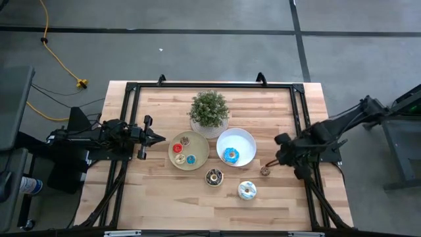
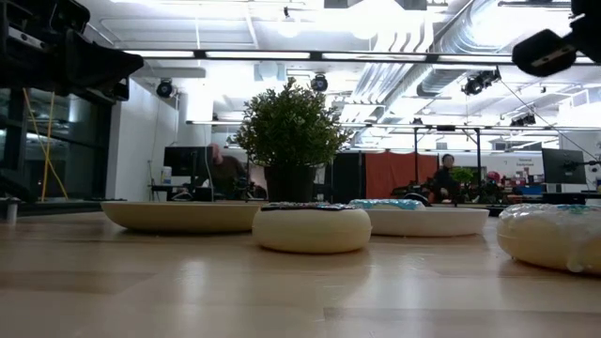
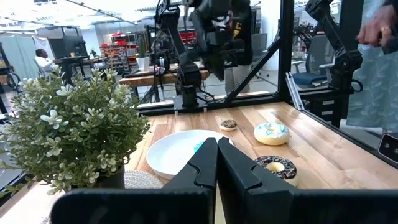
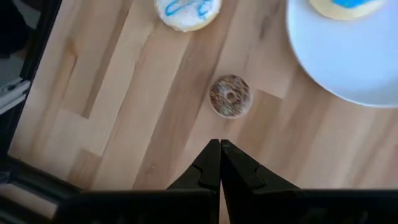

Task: Pick & Place donuts
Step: Put the small brown donut on the brown plate

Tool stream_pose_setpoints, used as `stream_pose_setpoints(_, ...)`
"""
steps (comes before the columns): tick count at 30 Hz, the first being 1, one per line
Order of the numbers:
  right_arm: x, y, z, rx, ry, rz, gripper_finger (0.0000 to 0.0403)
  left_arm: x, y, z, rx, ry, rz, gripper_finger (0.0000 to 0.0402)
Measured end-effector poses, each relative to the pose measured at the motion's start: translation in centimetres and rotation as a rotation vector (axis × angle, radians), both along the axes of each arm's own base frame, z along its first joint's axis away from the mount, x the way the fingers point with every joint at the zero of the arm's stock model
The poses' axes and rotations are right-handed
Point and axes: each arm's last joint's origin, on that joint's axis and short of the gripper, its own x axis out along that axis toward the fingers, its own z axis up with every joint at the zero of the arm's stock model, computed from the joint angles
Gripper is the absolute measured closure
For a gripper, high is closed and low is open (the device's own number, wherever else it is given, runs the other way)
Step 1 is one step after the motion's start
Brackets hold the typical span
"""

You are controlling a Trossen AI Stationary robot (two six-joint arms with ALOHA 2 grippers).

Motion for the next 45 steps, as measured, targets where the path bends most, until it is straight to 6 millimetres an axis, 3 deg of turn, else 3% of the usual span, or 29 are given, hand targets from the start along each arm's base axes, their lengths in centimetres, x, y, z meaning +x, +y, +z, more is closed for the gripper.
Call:
stream_pose_setpoints(9,2.5,1.9,-3.7,-0.035,0.066,0.074,0.0402,0.0,0.0,0.0,0.000,0.000,0.000,0.0401)
stream_pose_setpoints(19,4.7,2.7,-6.2,-0.111,0.110,0.110,0.0392,0.0,0.0,0.0,0.000,-0.001,0.000,0.0401)
stream_pose_setpoints(35,5.6,2.6,-7.0,-0.126,0.138,-0.042,0.0220,0.0,0.0,0.0,0.000,0.000,0.000,0.0401)
stream_pose_setpoints(45,5.5,2.6,-9.0,-0.075,0.141,-0.154,0.0158,0.0,0.0,0.0,0.000,0.000,0.000,0.0401)
